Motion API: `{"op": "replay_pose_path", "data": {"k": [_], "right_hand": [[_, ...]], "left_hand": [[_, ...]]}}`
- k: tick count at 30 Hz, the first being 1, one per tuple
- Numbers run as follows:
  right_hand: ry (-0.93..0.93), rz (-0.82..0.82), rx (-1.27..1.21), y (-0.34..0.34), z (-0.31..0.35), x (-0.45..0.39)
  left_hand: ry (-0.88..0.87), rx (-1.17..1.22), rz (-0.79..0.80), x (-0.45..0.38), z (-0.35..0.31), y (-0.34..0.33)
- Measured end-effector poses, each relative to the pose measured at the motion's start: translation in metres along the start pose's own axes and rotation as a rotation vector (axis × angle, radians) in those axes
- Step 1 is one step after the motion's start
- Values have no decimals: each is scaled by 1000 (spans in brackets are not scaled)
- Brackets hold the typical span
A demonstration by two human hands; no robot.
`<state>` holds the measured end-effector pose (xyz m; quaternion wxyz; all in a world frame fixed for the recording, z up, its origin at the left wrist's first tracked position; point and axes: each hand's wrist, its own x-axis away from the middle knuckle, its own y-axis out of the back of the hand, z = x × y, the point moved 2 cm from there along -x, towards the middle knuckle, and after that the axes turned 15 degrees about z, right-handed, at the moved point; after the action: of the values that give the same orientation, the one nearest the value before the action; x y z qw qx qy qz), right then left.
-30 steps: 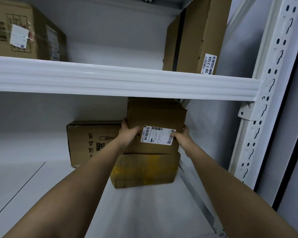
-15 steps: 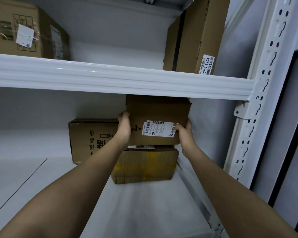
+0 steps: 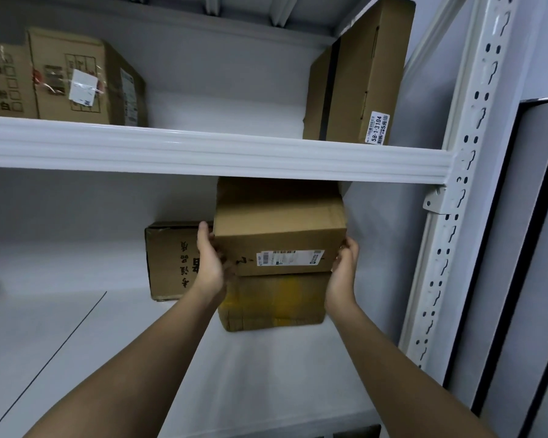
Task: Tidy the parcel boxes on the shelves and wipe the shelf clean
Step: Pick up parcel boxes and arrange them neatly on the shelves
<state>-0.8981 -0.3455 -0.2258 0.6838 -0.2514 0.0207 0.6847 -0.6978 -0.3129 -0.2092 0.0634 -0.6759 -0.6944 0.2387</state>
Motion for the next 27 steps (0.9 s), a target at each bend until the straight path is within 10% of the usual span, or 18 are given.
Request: {"op": "replay_pose_path", "data": {"k": [16, 27], "right_hand": [[-145, -34, -24, -119, -14, 120], [-189, 166, -38, -164, -20, 155]], "left_hand": [[17, 27, 104, 113, -71, 123], [-30, 13, -128, 141, -96, 168]]}}
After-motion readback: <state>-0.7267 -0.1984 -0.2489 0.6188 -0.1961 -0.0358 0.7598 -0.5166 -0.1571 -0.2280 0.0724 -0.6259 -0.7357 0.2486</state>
